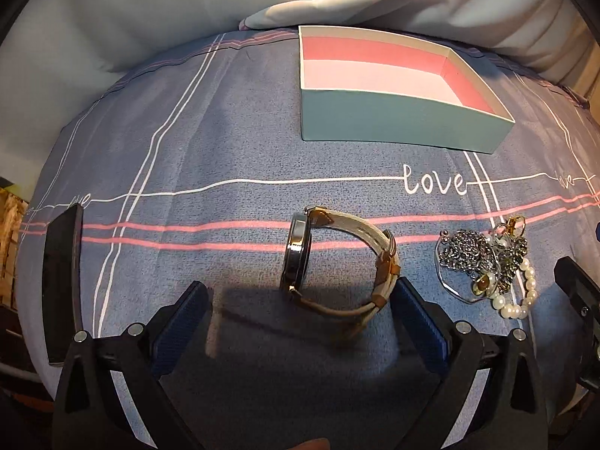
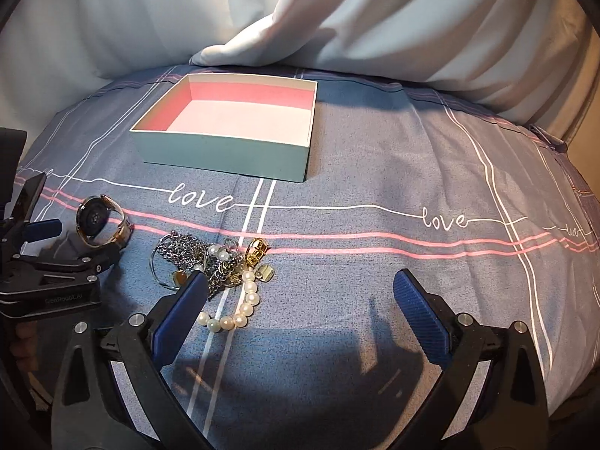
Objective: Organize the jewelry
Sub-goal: 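Grasp the beige-strap watch with the left tool while the right tool grasps the silver chain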
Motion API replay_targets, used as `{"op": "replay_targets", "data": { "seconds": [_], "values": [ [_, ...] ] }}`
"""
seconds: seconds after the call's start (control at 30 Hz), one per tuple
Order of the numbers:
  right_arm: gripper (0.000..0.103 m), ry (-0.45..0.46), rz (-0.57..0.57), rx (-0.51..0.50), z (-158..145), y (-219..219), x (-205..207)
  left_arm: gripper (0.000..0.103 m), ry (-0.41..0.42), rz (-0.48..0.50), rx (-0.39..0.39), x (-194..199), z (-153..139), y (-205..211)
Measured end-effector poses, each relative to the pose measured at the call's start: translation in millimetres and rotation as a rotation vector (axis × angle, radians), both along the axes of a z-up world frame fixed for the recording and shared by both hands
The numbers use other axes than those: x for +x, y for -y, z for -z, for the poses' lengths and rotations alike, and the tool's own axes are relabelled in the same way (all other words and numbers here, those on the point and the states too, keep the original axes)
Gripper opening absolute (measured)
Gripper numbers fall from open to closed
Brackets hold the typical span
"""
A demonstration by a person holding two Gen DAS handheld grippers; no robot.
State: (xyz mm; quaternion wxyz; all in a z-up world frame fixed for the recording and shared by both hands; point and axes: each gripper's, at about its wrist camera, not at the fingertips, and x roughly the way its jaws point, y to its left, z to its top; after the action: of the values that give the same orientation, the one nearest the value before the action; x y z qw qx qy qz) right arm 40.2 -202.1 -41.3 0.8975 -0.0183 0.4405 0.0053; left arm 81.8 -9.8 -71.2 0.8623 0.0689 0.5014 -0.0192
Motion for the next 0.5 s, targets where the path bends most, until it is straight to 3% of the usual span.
{"op": "replay_targets", "data": {
  "seconds": [0.1,0.17,0.4,0.43,0.5],
  "values": [
    [0.097,-0.009,-0.031,0.014,5.2,-3.6,6.6,0.097,0.010,-0.010,-0.026,6.3,4.2,-2.9],
    [0.089,-0.010,-0.054,0.024,7.2,-7.2,9.8,0.096,0.019,-0.002,-0.026,6.5,4.2,-2.8],
    [0.059,-0.050,-0.109,0.051,24.7,-21.3,20.2,0.067,0.079,0.060,-0.011,1.3,-2.3,16.0],
    [0.049,-0.050,-0.116,0.056,25.4,-22.8,20.1,0.061,0.083,0.072,-0.015,-0.1,-3.3,18.0],
    [0.030,-0.050,-0.139,0.070,24.9,-25.8,20.5,0.059,0.080,0.072,-0.018,-1.4,-4.9,20.1]
  ]
}}
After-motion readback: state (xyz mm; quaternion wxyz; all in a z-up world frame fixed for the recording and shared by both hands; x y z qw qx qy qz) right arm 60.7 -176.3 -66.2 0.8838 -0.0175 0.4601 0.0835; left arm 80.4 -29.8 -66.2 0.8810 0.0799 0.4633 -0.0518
